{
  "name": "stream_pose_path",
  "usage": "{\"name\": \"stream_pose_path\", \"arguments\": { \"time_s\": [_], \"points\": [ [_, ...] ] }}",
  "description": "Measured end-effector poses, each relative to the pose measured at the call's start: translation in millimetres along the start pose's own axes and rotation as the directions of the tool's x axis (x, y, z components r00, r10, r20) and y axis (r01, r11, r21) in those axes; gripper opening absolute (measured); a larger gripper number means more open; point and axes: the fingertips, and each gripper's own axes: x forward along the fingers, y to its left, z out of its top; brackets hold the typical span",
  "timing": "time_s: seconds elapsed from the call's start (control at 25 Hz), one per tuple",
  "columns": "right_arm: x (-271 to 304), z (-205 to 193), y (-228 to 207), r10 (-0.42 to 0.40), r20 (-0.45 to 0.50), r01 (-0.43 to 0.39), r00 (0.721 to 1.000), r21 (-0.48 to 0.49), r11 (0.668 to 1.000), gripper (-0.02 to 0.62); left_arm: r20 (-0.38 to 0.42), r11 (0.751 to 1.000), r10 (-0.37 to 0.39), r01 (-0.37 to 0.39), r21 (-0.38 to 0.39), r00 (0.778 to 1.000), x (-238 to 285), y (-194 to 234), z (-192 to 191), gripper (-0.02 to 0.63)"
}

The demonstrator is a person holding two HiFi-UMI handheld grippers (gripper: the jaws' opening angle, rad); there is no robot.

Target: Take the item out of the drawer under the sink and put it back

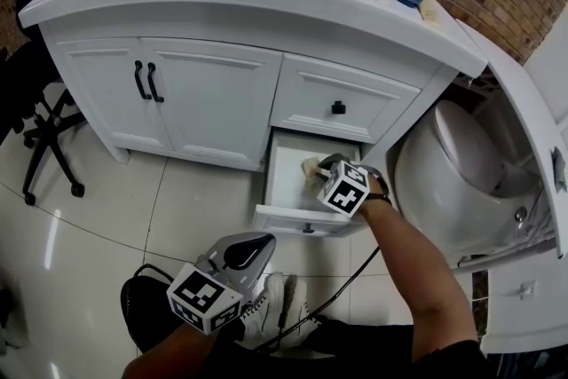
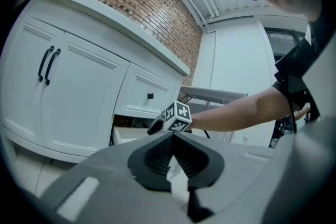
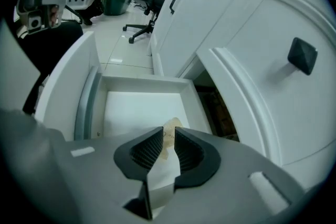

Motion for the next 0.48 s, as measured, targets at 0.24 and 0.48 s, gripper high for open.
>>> {"name": "stream_pose_path", "arguments": {
  "time_s": [0.24,0.48],
  "points": [
    [-41.6,7.3,5.3,-0.07,0.067,0.067,0.995,0.053,0.996,0.008,-0.007,1.0,0.012,-0.012,-0.024,1.0,-1.9,-4.3,1.9,0.006],
    [-103.6,25.0,23.1,-0.13,0.238,0.074,0.963,0.231,0.97,0.008,-0.011,1.0,0.0,0.0,-0.019,1.0,0.8,-16.5,3.7,0.006]
  ]
}}
